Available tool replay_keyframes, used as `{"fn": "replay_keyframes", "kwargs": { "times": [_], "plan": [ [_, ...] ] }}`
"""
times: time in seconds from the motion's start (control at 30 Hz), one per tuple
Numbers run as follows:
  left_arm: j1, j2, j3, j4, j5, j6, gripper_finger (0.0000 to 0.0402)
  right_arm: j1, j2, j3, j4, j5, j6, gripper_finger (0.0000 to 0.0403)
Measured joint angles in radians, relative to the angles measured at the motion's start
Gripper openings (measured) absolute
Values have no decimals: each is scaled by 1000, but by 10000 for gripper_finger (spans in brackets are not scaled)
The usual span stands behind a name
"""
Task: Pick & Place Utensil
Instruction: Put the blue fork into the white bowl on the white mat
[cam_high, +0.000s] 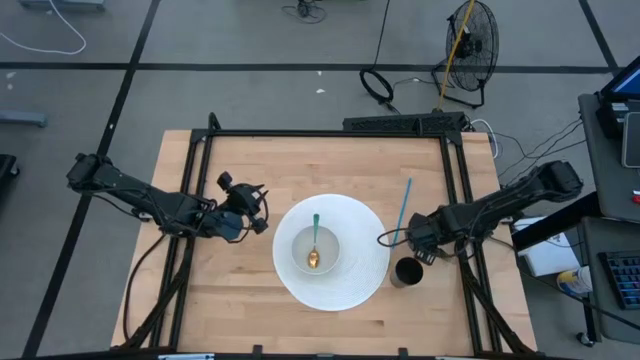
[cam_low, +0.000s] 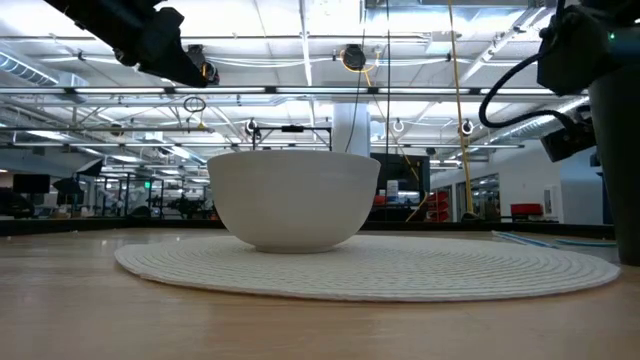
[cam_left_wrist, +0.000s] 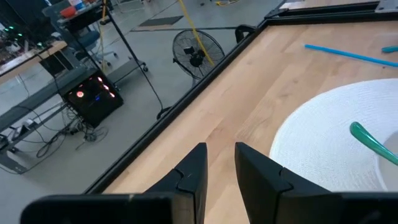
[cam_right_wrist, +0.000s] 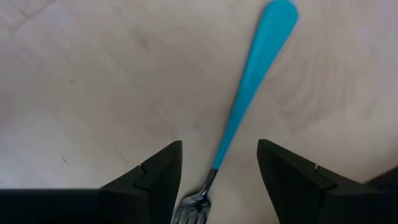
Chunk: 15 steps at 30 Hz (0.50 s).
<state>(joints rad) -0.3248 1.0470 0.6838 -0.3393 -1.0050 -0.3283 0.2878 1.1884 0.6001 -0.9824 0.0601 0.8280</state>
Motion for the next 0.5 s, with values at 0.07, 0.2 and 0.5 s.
{"fn": "replay_keyframes", "kwargs": {
  "times": [0.07, 0.2, 0.5],
  "plan": [
    [0, 0, 0, 0, 12, -1, 88, 0, 7, -11, 11, -24, 2, 202],
    [0, 0, 0, 0, 18, -3, 88, 0, 17, -65, 59, -84, 24, 197],
    [0, 0, 0, 2, 17, -3, 88, -1, 20, -111, 90, -116, 54, 162]
  ]
}}
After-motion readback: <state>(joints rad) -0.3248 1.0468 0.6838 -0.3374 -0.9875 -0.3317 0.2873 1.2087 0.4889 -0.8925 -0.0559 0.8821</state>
